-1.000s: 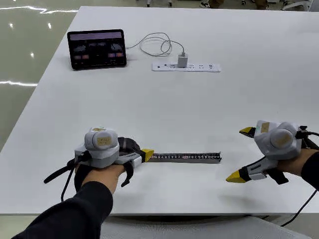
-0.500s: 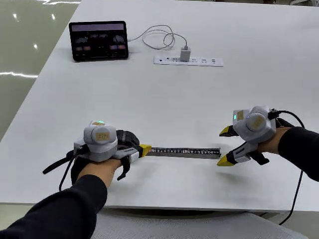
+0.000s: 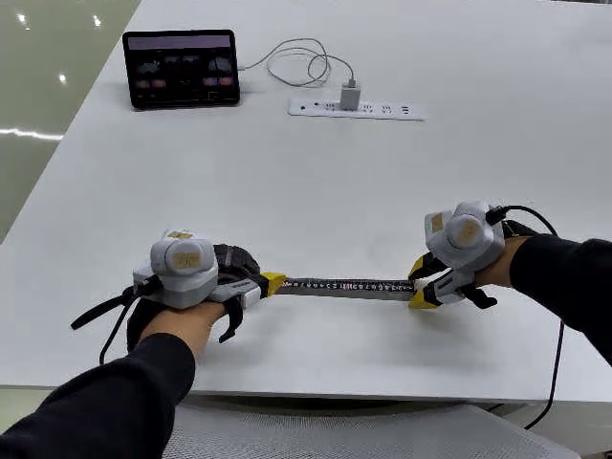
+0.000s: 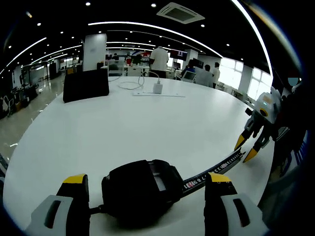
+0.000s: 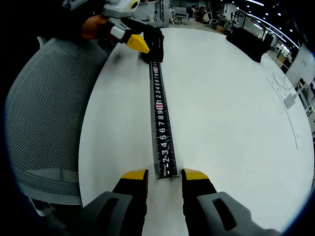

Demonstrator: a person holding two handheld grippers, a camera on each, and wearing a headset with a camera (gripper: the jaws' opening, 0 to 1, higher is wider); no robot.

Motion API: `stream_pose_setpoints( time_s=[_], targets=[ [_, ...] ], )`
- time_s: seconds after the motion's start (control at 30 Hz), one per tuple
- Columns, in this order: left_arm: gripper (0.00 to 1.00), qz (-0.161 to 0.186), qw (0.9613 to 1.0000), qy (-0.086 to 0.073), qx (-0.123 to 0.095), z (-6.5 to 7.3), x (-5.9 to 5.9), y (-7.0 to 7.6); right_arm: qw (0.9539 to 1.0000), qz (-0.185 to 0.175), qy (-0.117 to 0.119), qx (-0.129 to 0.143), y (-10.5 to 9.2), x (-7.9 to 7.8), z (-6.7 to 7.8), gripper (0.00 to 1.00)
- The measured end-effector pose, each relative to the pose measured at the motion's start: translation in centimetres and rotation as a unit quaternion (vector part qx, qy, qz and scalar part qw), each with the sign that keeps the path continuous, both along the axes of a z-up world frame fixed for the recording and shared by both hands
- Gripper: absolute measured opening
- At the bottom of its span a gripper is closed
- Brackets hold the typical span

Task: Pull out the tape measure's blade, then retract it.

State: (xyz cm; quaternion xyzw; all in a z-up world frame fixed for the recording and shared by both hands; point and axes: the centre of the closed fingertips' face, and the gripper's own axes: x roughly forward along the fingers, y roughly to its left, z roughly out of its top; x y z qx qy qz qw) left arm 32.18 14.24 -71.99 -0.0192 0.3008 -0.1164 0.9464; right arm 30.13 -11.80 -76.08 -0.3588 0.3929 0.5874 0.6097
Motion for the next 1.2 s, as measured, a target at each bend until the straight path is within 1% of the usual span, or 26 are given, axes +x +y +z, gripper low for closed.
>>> stream_pose_setpoints(
  time_s=[0.03, 0.1, 0.13, 0.27, 0.37, 0.43, 0.5, 0.53, 0.57, 0.63, 0.7, 0.73, 0.77, 0.8, 0.83, 0.87, 0.9, 0.93, 0.97, 1.0, 1.03, 1.07, 1.1, 1.13, 1.17, 1.2],
  targets=[
    [0.92, 0.001, 1.0000, 0.000, 0.001, 0.0, -0.1, 0.1, 1.0000, 0.004, -0.002, 0.000, 0.2, 0.1, 0.1, 0.21],
    [0.93, 0.011, 0.9999, -0.004, -0.013, 0.1, 0.1, 0.2, 1.0000, 0.006, -0.003, -0.005, 0.2, 0.3, 0.1, 0.14],
    [0.93, 0.016, 0.9997, -0.002, -0.020, 0.2, 0.3, 0.3, 0.9999, 0.008, -0.004, -0.009, 0.2, 0.3, 0.1, 0.12],
    [0.92, 0.019, 0.9995, -0.007, -0.025, 0.6, 0.4, 0.2, 0.9997, 0.015, -0.003, -0.017, -0.1, 0.3, 0.0, 0.13],
    [0.92, 0.018, 0.9995, -0.006, -0.025, 0.5, 0.4, 0.1, 0.9997, 0.012, -0.005, -0.019, -0.3, 0.7, 0.0, 0.17],
    [0.92, 0.018, 0.9994, -0.006, -0.028, 0.6, 0.5, 0.1, 0.9998, 0.009, -0.004, -0.016, -0.4, 0.9, 0.0, 0.16],
    [0.91, 0.018, 0.9994, -0.007, -0.029, 0.6, 0.5, 0.0, 0.9998, 0.009, -0.004, -0.015, -0.3, 0.8, 0.0, 0.12],
    [0.90, 0.017, 0.9995, -0.006, -0.027, 0.5, 0.6, -0.1, 0.9998, 0.010, -0.006, -0.015, -0.3, 0.9, 0.1, 0.12],
    [0.89, 0.017, 0.9995, -0.006, -0.026, 0.5, 0.6, -0.1, 0.9999, 0.001, -0.004, -0.015, -0.3, 0.9, 0.1, 0.12],
    [0.86, 0.021, 0.9994, -0.005, -0.027, 0.6, 0.5, 0.0, 0.9998, 0.011, -0.011, -0.016, -0.3, 0.9, 0.0, 0.11],
    [0.82, 0.023, 0.9994, -0.002, -0.027, 0.5, 0.5, -0.1, 0.9998, 0.003, -0.009, -0.018, -0.3, 1.0, 0.1, 0.11],
    [0.81, 0.024, 0.9994, 0.004, -0.026, 0.2, 0.4, -0.1, 0.9998, 0.004, -0.009, -0.018, -0.2, 1.0, 0.0, 0.11],
    [0.81, 0.027, 0.9991, 0.016, -0.029, -0.2, 0.3, -0.2, 0.9998, 0.006, -0.009, -0.019, -0.2, 0.9, 0.1, 0.11],
    [0.80, 0.031, 0.9984, 0.031, -0.036, -0.5, 0.0, -0.3, 0.9998, 0.004, -0.008, -0.020, -0.2, 0.9, 0.1, 0.11],
    [0.78, 0.031, 0.9979, 0.037, -0.043, -0.7, -0.1, -0.5, 0.9998, 0.002, -0.007, -0.020, -0.2, 0.9, 0.1, 0.11],
    [0.77, 0.037, 0.9982, 0.030, -0.035, -0.7, 0.0, -0.2, 0.9998, -0.003, -0.006, -0.021, -0.2, 0.9, 0.0, 0.11],
    [0.77, 0.037, 0.9982, 0.030, -0.036, -0.6, 0.0, -0.2, 0.9998, -0.008, -0.005, -0.020, -0.2, 0.9, 0.0, 0.11],
    [0.77, 0.043, 0.9977, 0.033, -0.040, -0.6, 0.1, -0.1, 0.9997, -0.012, -0.004, -0.019, -0.2, 0.9, 0.0, 0.11],
    [0.77, 0.063, 0.9955, 0.042, -0.056, -0.6, 0.1, -0.1, 0.9997, -0.009, -0.006, -0.020, -0.2, 0.9, 0.0, 0.11],
    [0.76, 0.068, 0.9952, 0.042, -0.058, -0.6, 0.1, 0.1, 0.9997, -0.011, -0.006, -0.022, -0.2, 0.9, 0.0, 0.11],
    [0.75, 0.068, 0.9955, 0.040, -0.052, -0.6, 0.1, 0.2, 0.9993, -0.022, -0.004, -0.028, -0.2, 1.0, -0.1, 0.11],
    [0.73, 0.069, 0.9959, 0.040, -0.043, -0.7, 0.1, 0.3, 0.9993, -0.023, -0.005, -0.030, -0.2, 1.0, -0.1, 0.11],
    [0.71, 0.066, 0.9967, 0.038, -0.027, -0.9, 0.1, 0.3, 0.9992, -0.021, -0.007, -0.032, -0.1, 0.9, -0.1, 0.11],
    [0.70, 0.065, 0.9970, 0.038, -0.018, -1.0, 0.0, 0.4, 0.9992, -0.022, -0.008, -0.033, -0.2, 0.9, -0.1, 0.11],
    [0.68, 0.063, 0.9972, 0.039, -0.010, -1.1, 0.0, 0.5, 0.9992, -0.023, -0.008, -0.033, -0.2, 1.0, -0.1, 0.11],
    [0.65, 0.059, 0.9974, 0.041, 0.003, -1.3, 0.0, 0.8, 0.9991, -0.027, -0.008, -0.032, -0.2, 1.0, -0.1, 0.11]
  ],
)
